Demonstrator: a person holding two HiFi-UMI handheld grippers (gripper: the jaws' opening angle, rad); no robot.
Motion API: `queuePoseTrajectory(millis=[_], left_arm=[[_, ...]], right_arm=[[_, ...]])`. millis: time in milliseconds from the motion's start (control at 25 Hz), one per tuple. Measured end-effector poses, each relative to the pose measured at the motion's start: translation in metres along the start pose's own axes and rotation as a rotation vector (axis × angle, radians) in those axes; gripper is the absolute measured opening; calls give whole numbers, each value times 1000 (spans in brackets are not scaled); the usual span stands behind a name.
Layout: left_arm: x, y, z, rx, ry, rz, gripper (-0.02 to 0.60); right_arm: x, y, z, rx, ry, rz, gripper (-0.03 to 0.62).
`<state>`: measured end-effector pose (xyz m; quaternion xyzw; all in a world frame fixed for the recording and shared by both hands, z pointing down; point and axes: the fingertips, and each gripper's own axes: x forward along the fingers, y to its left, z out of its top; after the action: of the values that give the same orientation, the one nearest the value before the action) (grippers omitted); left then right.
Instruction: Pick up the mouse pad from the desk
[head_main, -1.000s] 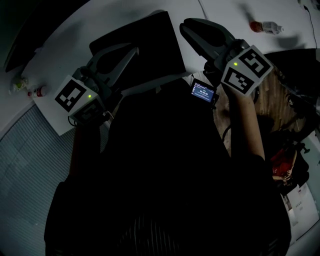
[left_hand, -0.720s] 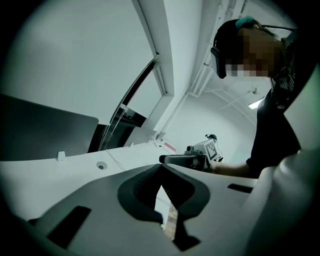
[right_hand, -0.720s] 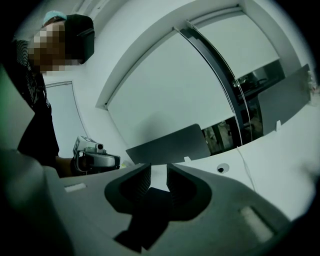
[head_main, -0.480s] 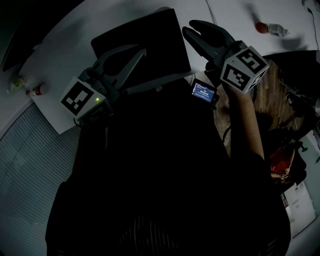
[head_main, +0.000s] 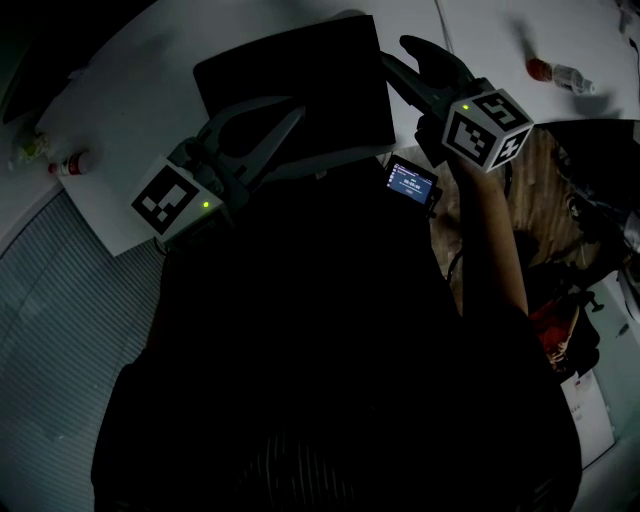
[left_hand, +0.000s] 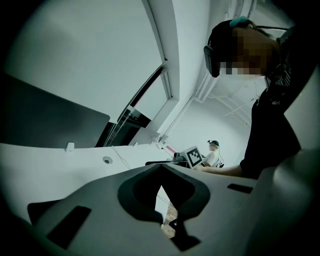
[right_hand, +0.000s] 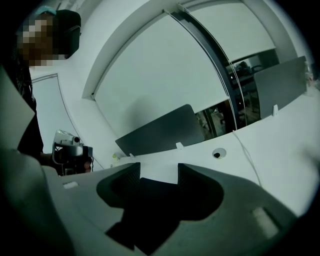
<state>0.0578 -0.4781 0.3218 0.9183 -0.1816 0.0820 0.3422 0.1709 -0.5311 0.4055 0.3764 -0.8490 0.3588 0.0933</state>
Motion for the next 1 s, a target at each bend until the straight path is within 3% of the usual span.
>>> queuePoseTrajectory(millis=[480, 1000], left_arm=[[-10, 15, -6, -52, 4, 36, 8], [-38, 36, -8, -101, -51, 80, 8]], right_arm=[[27, -45, -49, 69, 119, -59, 285], [38, -112, -143, 130, 346, -260, 348]])
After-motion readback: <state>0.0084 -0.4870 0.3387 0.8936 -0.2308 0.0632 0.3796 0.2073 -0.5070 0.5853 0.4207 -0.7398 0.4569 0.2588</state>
